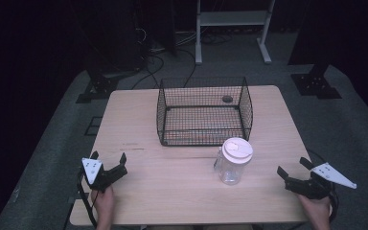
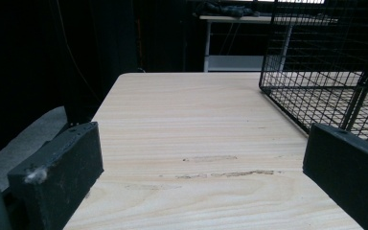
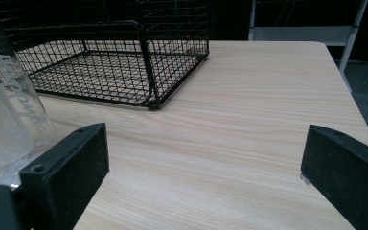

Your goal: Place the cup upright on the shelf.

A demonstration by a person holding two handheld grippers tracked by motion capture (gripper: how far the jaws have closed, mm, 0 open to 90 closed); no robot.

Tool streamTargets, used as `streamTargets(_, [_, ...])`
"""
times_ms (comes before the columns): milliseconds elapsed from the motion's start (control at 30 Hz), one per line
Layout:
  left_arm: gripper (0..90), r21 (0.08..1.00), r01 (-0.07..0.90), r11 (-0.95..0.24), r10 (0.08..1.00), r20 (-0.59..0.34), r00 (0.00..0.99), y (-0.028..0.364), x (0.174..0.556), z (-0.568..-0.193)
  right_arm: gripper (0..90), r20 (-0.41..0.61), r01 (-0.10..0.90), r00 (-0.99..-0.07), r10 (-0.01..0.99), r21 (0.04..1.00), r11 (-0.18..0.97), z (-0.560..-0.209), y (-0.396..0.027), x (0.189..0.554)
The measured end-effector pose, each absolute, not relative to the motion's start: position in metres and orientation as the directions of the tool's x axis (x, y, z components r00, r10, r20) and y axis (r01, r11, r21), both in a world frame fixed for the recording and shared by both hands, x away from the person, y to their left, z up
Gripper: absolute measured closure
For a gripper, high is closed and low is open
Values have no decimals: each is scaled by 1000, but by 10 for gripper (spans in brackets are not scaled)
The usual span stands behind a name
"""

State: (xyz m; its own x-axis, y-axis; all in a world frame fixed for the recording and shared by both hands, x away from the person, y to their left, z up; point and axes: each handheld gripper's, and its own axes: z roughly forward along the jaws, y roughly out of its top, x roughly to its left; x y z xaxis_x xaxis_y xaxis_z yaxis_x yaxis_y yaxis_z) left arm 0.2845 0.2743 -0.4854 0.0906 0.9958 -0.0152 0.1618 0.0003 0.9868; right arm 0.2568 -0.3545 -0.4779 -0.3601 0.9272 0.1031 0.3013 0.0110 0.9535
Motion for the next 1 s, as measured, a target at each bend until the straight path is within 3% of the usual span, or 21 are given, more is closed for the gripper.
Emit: streamTargets(1000, [0,988,152,-8,995,-7,95,273,281,-486,16,85,271,-498,863,961,62,-445,-326,242])
